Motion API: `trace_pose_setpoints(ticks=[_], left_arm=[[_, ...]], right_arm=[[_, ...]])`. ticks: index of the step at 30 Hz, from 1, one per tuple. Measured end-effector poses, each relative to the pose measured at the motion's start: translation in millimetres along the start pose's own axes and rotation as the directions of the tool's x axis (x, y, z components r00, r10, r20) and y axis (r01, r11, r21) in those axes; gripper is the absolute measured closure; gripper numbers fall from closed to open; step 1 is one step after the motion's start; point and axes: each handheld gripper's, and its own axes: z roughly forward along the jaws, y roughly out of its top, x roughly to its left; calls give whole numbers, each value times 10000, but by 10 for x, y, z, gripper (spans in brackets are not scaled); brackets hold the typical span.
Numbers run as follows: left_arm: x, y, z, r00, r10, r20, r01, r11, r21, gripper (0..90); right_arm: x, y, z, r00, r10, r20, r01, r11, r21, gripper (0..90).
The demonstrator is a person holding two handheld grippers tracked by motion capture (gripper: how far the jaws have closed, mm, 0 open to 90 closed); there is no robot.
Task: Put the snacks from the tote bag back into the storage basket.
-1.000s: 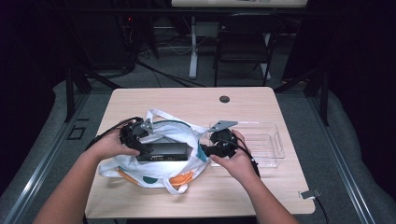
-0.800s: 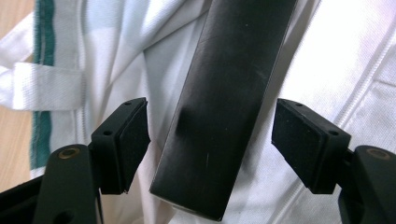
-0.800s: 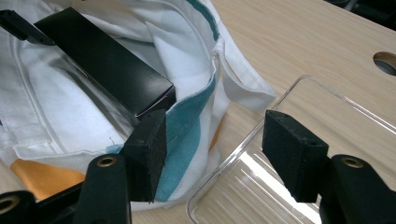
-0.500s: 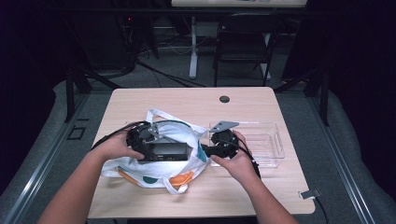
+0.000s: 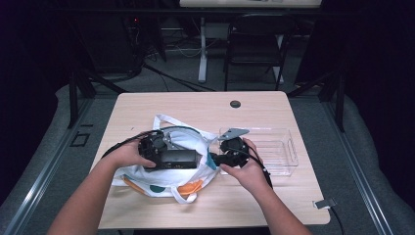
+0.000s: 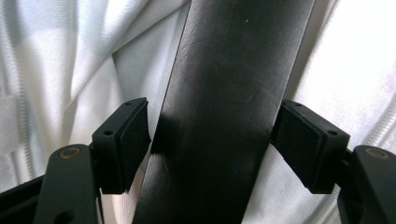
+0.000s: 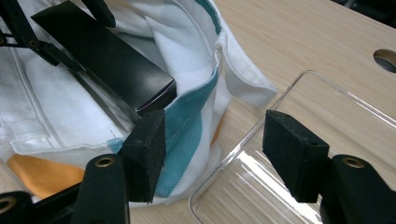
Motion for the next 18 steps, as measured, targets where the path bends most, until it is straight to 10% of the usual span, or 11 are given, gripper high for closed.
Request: trace_pose_setpoints(ticks=[18], left_arm=[[32, -21, 56, 9995, -4, 315, 3, 10000, 35, 323]], right_arm=[[32, -14, 28, 10000, -90, -17, 90, 10000, 0, 394]])
